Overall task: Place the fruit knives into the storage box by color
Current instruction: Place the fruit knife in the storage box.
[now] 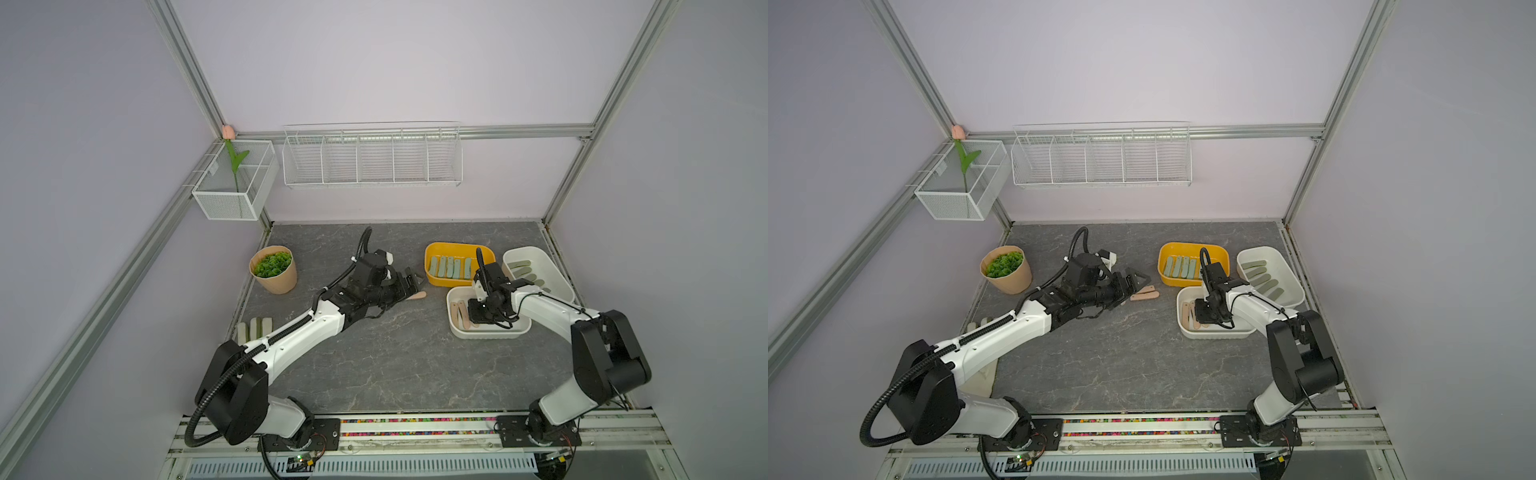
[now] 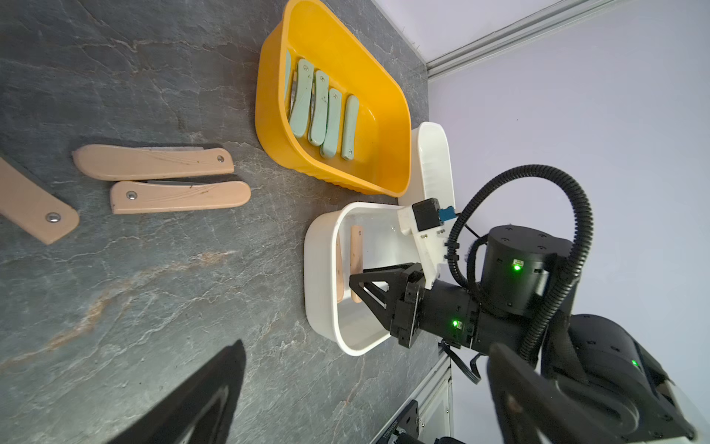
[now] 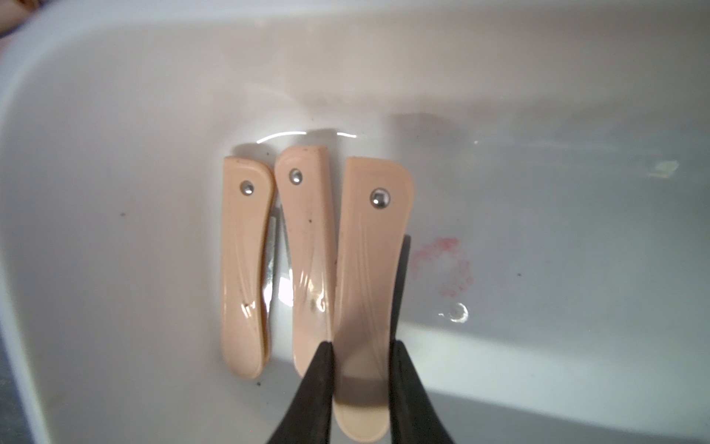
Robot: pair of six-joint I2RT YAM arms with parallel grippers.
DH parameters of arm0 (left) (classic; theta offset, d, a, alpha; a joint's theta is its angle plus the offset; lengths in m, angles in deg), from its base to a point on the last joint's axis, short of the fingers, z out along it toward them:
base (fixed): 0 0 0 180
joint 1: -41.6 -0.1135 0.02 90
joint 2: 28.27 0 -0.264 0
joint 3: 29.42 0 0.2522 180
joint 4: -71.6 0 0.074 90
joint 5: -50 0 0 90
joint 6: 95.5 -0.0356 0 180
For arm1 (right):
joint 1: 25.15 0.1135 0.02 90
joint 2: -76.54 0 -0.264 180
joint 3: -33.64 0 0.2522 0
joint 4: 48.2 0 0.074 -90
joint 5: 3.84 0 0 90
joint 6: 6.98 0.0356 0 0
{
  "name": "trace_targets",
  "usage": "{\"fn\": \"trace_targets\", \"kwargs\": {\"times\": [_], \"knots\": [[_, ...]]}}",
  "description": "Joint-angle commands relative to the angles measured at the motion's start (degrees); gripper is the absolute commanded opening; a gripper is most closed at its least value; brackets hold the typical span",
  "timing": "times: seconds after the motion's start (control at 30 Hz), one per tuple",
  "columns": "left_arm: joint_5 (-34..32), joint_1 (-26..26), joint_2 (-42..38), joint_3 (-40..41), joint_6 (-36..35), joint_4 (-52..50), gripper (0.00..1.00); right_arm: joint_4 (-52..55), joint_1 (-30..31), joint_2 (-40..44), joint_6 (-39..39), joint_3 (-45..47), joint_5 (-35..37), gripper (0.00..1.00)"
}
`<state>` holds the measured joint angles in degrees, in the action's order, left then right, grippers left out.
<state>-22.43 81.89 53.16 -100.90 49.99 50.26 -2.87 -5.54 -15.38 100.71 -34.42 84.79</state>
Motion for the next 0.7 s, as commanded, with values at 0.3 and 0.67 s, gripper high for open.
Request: {"fn": "trace_targets", "kwargs": {"times": [0.3,0.67], "knots": [[-0.77,0.31,-0.03,-0.82,0.01,0.64,0.99,-1.04,-0.73,-3.09,-1.35,-2.64,-0.30,0.35],[-1.64,0.23,-1.17,0.53,-1.03,0.02,0.99,3.23,-1.04,5.86,-0.46,-3.24,0.90,0.71]]}}
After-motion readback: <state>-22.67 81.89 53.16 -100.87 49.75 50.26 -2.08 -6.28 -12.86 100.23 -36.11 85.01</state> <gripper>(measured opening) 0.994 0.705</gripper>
